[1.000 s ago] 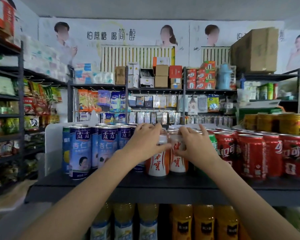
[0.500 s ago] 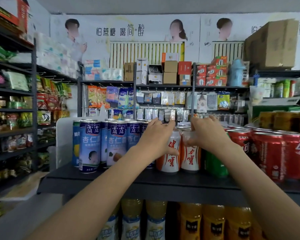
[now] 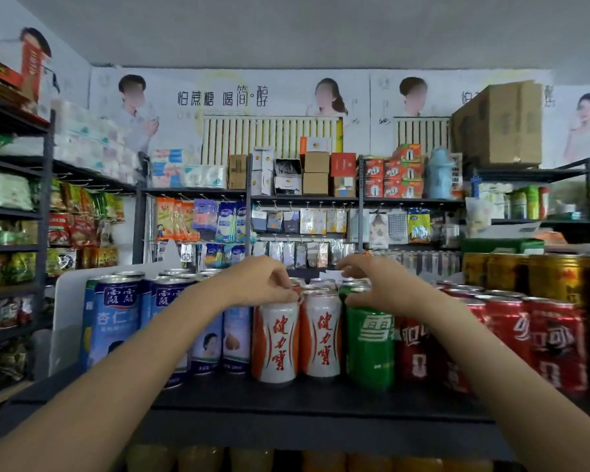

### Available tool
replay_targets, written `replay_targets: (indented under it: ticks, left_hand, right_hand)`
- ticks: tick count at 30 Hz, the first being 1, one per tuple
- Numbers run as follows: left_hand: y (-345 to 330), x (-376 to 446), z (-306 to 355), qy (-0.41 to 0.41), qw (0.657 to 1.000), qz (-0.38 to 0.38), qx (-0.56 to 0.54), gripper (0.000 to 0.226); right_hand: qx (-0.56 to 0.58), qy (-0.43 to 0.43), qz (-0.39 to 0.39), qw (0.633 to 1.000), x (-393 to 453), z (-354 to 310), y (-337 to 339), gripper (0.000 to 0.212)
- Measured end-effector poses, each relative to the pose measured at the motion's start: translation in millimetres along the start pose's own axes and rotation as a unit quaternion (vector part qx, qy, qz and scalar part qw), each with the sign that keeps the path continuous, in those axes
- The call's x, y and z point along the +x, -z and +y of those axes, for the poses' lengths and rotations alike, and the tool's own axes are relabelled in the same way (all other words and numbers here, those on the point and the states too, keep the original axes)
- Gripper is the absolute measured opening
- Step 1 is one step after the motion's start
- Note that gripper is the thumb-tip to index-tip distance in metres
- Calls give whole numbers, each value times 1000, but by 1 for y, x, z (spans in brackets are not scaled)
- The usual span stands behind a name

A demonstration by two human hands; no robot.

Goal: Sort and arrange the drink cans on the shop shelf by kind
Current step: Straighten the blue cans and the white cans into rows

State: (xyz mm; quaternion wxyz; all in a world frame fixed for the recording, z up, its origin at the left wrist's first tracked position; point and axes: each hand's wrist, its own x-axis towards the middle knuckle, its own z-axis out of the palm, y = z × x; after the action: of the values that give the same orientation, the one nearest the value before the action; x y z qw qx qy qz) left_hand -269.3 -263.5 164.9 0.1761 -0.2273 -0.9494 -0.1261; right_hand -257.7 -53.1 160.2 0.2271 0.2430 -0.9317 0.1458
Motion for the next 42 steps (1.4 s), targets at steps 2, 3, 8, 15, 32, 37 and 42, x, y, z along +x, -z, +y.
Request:
replay_targets:
  ticks: [2, 3, 8, 15, 32, 37, 42]
  left_hand:
    - [-1, 11, 3, 3, 1000, 20, -22, 26]
    - [-2, 17, 5, 10, 1000, 20, -21, 24]
    - [-4, 45, 21, 33, 999, -21, -1, 27]
    - [-8, 71, 24, 55, 987, -122, 87, 39]
    - [5, 78, 9, 43, 995, -88, -13, 50]
    - [38, 49, 3, 24, 997, -69, -7, 36]
    - [39, 24, -4, 8, 986, -165, 35, 28]
  right_hand:
    - [-22, -9, 33, 999, 0, 19, 20, 43]
    - [-49, -14, 34, 998, 2, 28, 28, 38]
    - [-103, -23, -7, 994, 13, 59, 46, 27]
    - [-76, -10, -124, 989, 35, 66, 24, 22]
    - [-43, -58, -57, 996, 28, 54, 16, 36]
    - [-30, 39, -100, 994, 30, 6, 12, 60]
    - [-104, 32, -122, 987, 52, -11, -17, 50]
